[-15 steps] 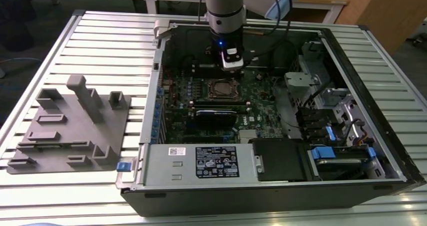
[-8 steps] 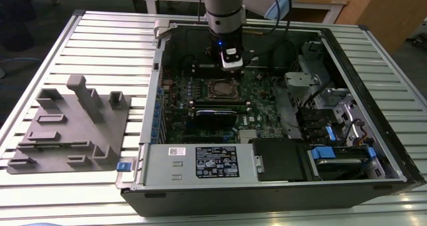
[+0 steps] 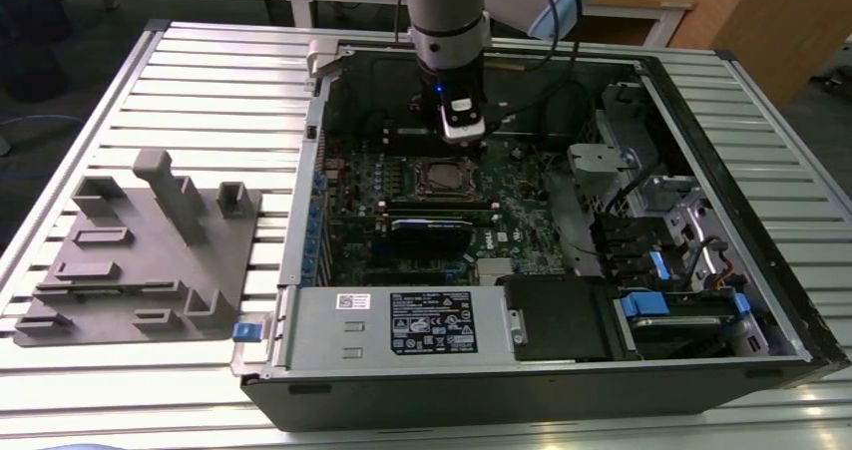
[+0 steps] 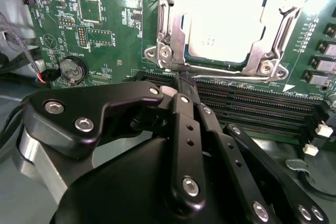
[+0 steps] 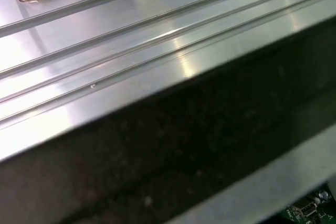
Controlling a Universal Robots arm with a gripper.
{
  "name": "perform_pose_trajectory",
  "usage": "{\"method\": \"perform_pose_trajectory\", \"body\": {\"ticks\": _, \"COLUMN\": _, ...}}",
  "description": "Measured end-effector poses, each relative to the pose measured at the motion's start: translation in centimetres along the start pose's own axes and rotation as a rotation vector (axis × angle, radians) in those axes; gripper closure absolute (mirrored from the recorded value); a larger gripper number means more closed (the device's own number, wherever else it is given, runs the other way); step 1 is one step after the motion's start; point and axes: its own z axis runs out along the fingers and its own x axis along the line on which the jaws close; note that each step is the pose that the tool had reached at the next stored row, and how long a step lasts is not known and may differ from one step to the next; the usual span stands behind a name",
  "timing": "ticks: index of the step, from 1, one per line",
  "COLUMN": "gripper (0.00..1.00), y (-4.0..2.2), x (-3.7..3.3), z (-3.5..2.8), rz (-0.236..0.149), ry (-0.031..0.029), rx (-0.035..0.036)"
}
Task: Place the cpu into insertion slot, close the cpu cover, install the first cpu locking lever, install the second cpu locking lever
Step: 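Install the first cpu locking lever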
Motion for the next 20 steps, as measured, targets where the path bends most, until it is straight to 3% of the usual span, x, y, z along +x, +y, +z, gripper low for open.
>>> {"method": "perform_pose_trajectory", "body": {"ticks": 7, "gripper": 0.89, "y": -0.24, "x": -0.01, "z": 0.22, "rz": -0.001, "ry": -0.0032, "rx": -0.0014}}
{"method": "perform_pose_trajectory", "body": {"ticks": 10, "gripper": 0.89, "y": -0.27, "x": -0.03, "z": 0.20, "rz": 0.002, "ry": 0.0024, "rx": -0.0129}}
{"method": "perform_pose_trajectory", "body": {"ticks": 13, "gripper": 0.89, "y": -0.25, "x": -0.04, "z": 0.12, "rz": 0.002, "ry": 0.0030, "rx": -0.0152}}
{"method": "perform_pose_trajectory", "body": {"ticks": 17, "gripper": 0.89, "y": -0.20, "x": -0.09, "z": -0.17, "rz": 0.002, "ry": 0.0031, "rx": -0.0147}}
{"method": "perform_pose_trajectory", "body": {"ticks": 20, "gripper": 0.89, "y": -0.11, "x": -0.18, "z": -0.74, "rz": 0.002, "ry": 0.0029, "rx": -0.0145}}
